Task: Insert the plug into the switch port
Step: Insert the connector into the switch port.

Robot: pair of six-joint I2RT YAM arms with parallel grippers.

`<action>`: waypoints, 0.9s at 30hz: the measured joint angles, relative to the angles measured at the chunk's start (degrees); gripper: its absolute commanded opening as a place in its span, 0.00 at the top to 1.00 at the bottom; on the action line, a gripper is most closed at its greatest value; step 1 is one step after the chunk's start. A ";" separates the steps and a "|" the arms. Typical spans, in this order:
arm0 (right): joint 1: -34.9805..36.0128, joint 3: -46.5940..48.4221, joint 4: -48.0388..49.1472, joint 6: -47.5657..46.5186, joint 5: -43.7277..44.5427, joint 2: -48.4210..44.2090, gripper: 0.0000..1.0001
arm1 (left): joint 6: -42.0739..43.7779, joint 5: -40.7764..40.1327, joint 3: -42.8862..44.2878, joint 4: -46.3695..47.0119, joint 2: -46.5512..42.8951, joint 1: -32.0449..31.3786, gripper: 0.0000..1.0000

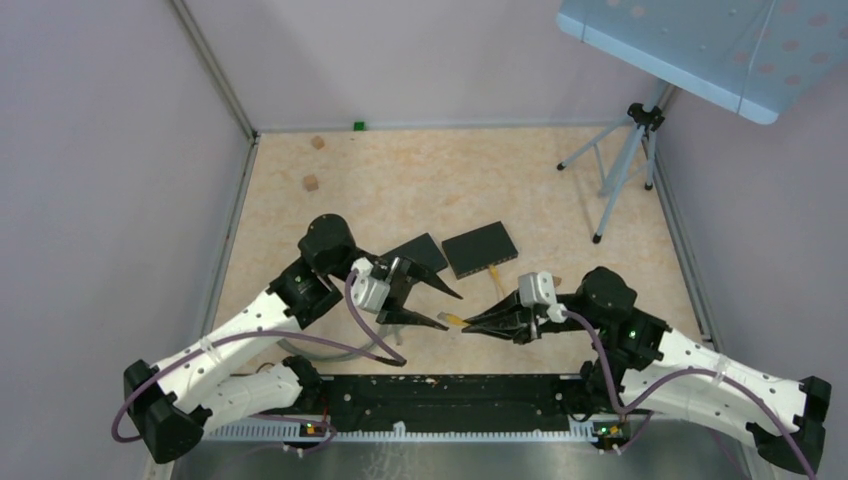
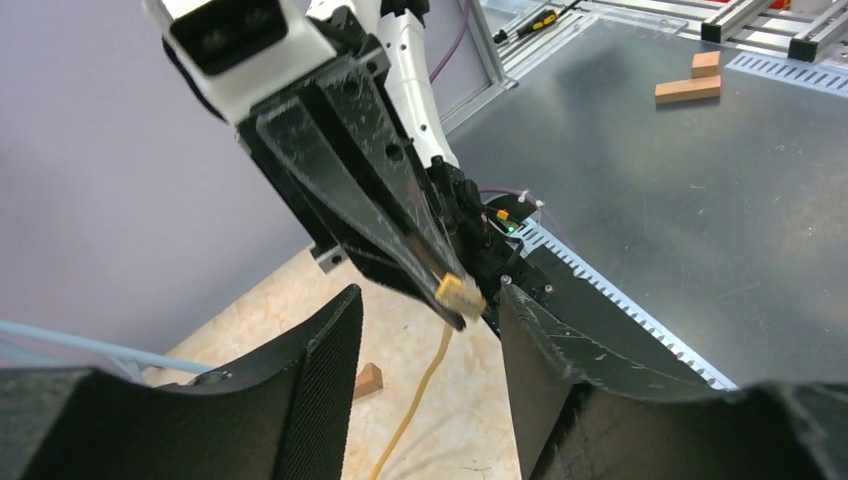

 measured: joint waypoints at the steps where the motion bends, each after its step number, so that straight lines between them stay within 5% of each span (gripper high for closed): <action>1: -0.02 0.02 0.09 0.66 -0.17 0.55 1.00 | 0.22 0.44 0.22 -0.07 -0.02 -0.15 0.45; 15: -0.90 0.42 2.19 6.80 -1.81 2.01 1.00 | 3.96 3.23 1.33 -5.64 -0.92 -1.01 0.65; 27: -1.03 0.42 2.95 8.90 -2.86 2.75 0.99 | 5.86 3.26 2.14 -7.85 -0.92 -1.01 1.00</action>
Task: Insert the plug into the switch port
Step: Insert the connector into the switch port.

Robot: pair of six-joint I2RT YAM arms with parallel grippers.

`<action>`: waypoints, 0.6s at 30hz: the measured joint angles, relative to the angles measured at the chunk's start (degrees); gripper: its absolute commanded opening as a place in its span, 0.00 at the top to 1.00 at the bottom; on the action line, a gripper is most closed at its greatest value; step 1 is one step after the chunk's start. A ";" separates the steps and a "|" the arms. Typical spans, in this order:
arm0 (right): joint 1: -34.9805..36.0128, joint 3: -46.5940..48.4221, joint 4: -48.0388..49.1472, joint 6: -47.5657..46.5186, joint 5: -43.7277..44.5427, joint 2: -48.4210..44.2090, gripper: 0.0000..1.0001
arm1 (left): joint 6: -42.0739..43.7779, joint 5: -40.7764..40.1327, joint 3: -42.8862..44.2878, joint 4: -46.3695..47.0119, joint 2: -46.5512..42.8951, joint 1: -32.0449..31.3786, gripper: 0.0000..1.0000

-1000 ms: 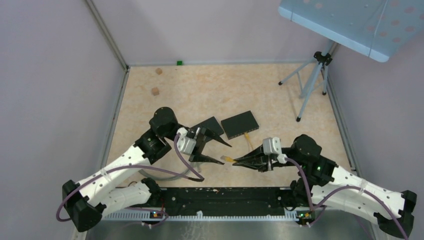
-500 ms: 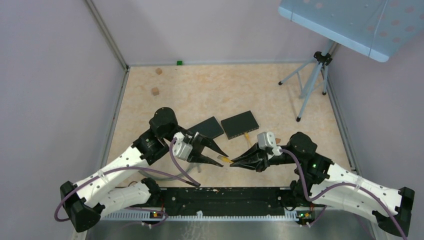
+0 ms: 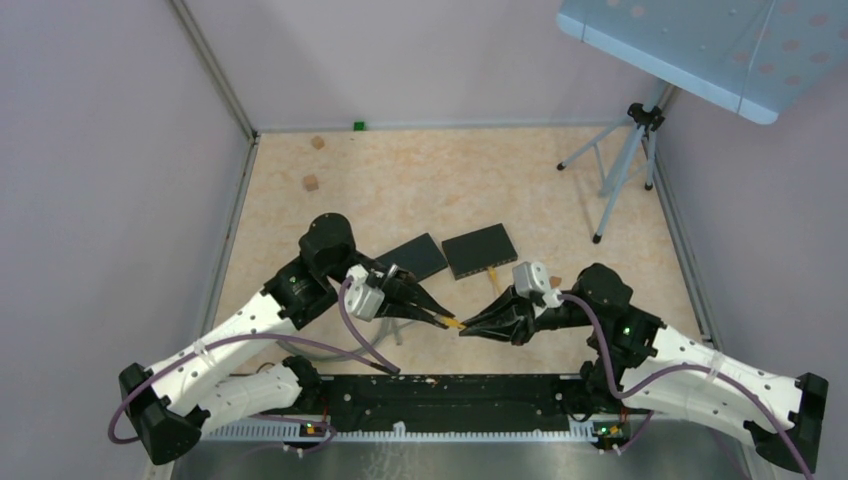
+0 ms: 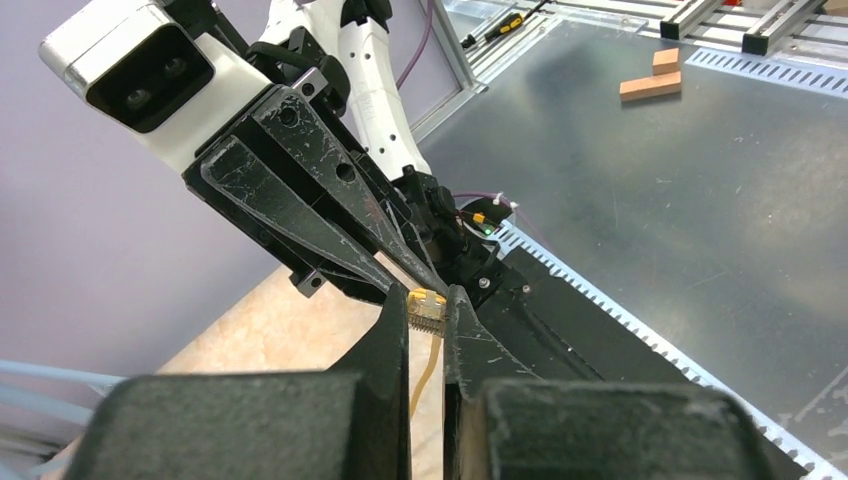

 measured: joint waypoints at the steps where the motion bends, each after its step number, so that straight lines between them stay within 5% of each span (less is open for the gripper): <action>1: -0.07 0.00 -0.02 0.02 0.00 0.00 0.90 | 0.00 0.02 0.00 -0.17 0.00 0.00 1.00; 6: -0.24 0.02 -0.63 -2.08 2.49 -0.20 0.55 | -0.90 -1.75 0.11 -1.57 0.00 -0.02 1.00; 11: -0.24 -1.40 2.12 -6.91 8.68 -2.03 0.53 | -7.08 -8.31 -2.08 0.07 -1.03 0.00 1.00; 18: -0.24 -12.46 17.66 -10.16 14.29 -1.77 0.56 | -23.17 -21.88 -18.67 13.42 -9.92 -0.02 1.00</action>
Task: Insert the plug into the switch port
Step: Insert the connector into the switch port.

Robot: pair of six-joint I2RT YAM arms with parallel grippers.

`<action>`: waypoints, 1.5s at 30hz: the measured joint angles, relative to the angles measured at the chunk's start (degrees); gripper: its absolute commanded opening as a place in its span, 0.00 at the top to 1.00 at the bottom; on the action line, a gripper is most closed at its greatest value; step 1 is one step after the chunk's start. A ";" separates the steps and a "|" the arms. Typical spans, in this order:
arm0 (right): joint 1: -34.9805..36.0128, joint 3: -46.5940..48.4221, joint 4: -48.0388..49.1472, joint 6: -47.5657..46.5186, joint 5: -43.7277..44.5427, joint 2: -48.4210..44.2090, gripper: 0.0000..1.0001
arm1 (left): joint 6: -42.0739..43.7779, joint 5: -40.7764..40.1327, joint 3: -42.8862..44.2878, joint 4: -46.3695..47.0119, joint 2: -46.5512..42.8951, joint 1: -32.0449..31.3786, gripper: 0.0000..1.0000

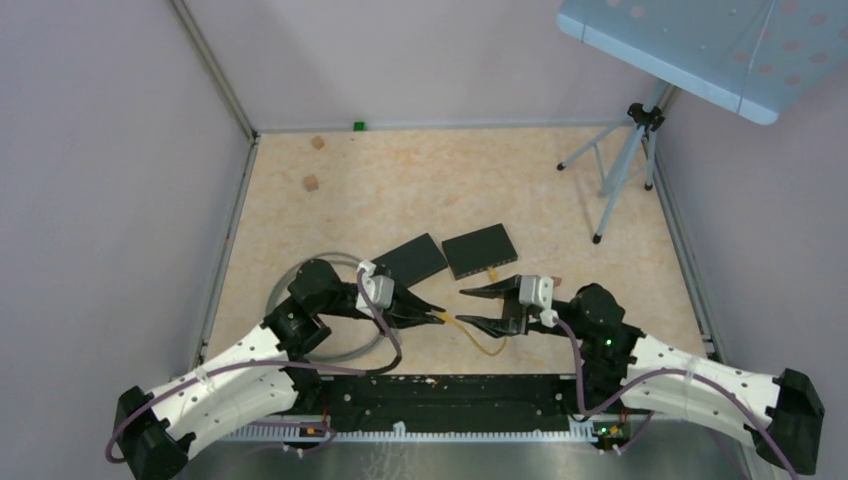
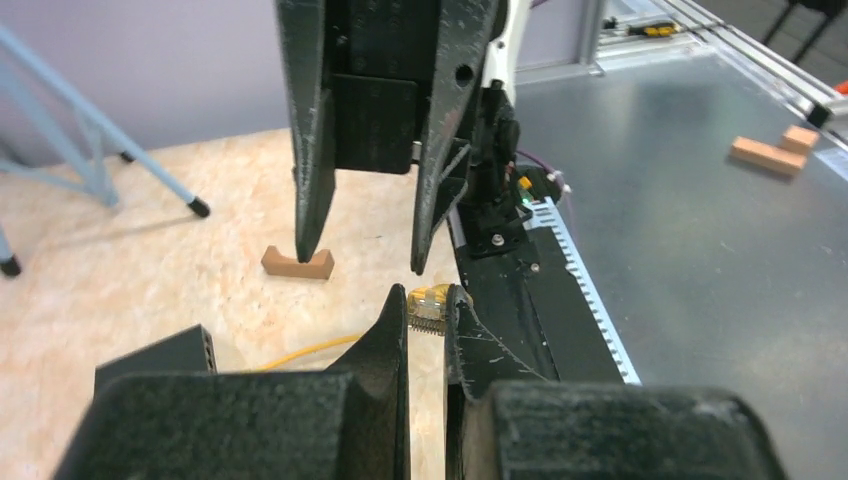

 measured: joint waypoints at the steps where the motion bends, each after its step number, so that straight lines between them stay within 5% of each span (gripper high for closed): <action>1: 0.00 -1.36 2.32 0.04 0.57 0.81 0.56 | -1.68 -2.25 -1.95 1.36 -1.38 0.00 1.00; 10: 0.61 -3.13 15.45 3.15 0.50 7.52 0.58 | -8.44 -13.42 -9.03 9.20 -9.11 -0.02 1.00; 16: 0.94 -3.85 22.36 6.23 -0.98 12.04 0.60 | -9.09 -14.27 -9.05 10.32 -8.98 -0.04 1.00; 26: 1.18 -3.85 26.86 9.03 -1.79 15.82 0.77 | -9.07 -13.99 -9.05 10.29 -8.83 -0.04 1.00; 34: 1.20 -3.85 26.99 9.75 -1.79 16.09 0.72 | -9.07 -14.19 -9.05 10.27 -9.09 -0.04 1.00; 39: 1.20 -3.85 26.93 9.73 -1.77 16.09 0.79 | -9.07 -14.25 -9.05 10.29 -9.25 -0.04 1.00; 43: 1.20 -3.85 26.86 9.64 -1.62 16.09 1.00 | -9.07 -14.25 -9.05 10.29 -9.25 -0.04 1.00; 45: 1.20 -3.87 26.82 9.60 -1.46 16.09 1.00 | -9.07 -14.32 -9.05 10.29 -9.25 -0.02 0.97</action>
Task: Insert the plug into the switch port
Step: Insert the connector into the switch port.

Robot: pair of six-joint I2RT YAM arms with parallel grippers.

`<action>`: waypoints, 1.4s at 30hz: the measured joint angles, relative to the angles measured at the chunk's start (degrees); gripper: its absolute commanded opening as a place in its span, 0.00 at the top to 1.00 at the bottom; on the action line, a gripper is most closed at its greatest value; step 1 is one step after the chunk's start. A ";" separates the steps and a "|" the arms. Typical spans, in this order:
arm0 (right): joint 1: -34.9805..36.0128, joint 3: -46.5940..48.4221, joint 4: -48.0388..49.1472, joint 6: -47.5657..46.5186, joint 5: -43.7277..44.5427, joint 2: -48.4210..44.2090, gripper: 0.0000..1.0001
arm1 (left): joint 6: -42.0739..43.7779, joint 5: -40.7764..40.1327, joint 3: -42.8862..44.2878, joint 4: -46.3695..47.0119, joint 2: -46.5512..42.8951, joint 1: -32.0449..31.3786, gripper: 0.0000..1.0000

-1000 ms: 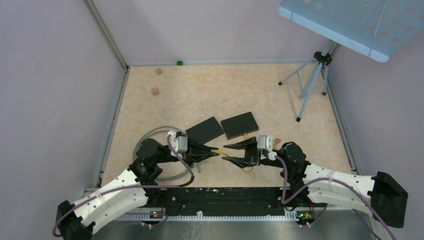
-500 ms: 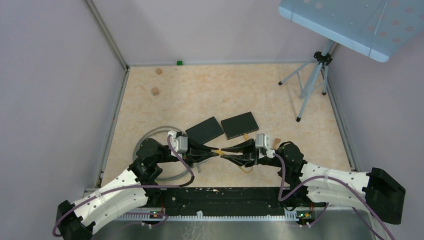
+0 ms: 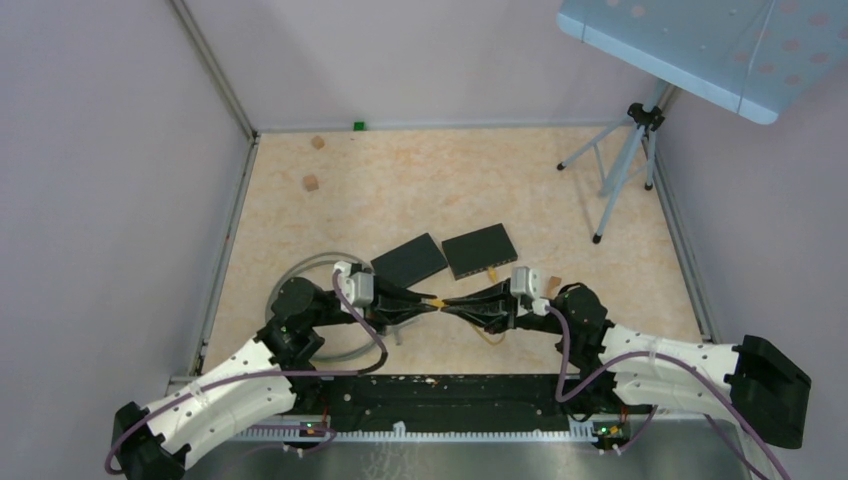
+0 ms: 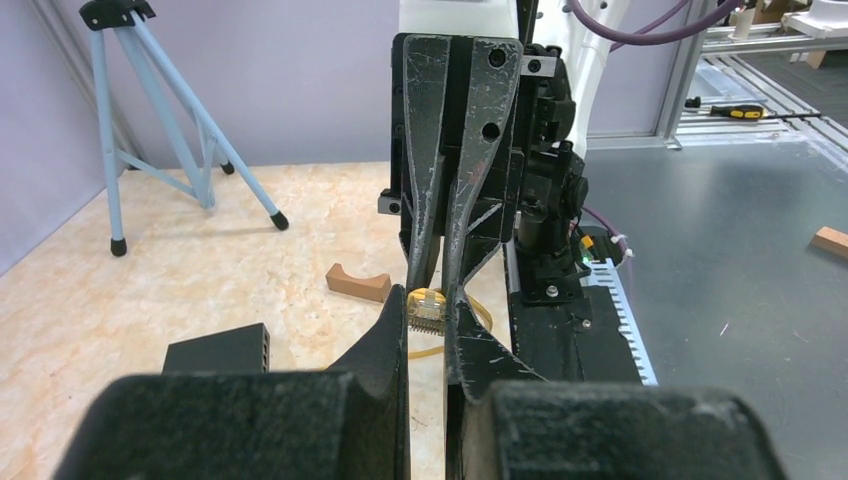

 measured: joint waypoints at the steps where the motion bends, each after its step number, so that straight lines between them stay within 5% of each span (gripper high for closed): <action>1: -0.02 0.00 -0.02 -0.02 0.13 0.00 1.00 | -0.04 -0.13 0.00 -0.02 0.00 0.00 0.83; 4: 0.00 0.00 -0.07 0.02 0.98 0.00 1.00 | -1.05 -1.53 0.00 -0.11 -0.02 0.00 0.24; 5: 0.00 0.00 -0.33 0.11 1.46 -0.02 1.00 | -1.07 -2.73 0.02 -0.20 -0.24 -0.02 0.11; 7: 0.00 0.00 -2.08 0.66 3.50 -0.20 1.00 | -2.58 -7.06 0.26 -1.73 -0.35 -0.04 0.02; 13: 0.00 0.04 -14.03 3.65 11.56 -2.84 1.00 | -6.84 -22.05 6.23 -11.28 3.34 1.86 0.01; 21: 0.00 0.28 -28.11 7.74 24.55 3.78 1.00 | -16.55 -21.59 11.32 -15.61 22.23 21.62 0.01; 30: 0.00 2.56 -31.23 9.62 33.33 23.91 1.00 | -13.07 -25.27 12.02 -15.54 39.93 22.14 0.01; 42: -5.07 3.34 -28.28 11.54 35.45 27.32 1.00 | -5.77 -27.43 14.05 -14.93 49.79 22.23 0.01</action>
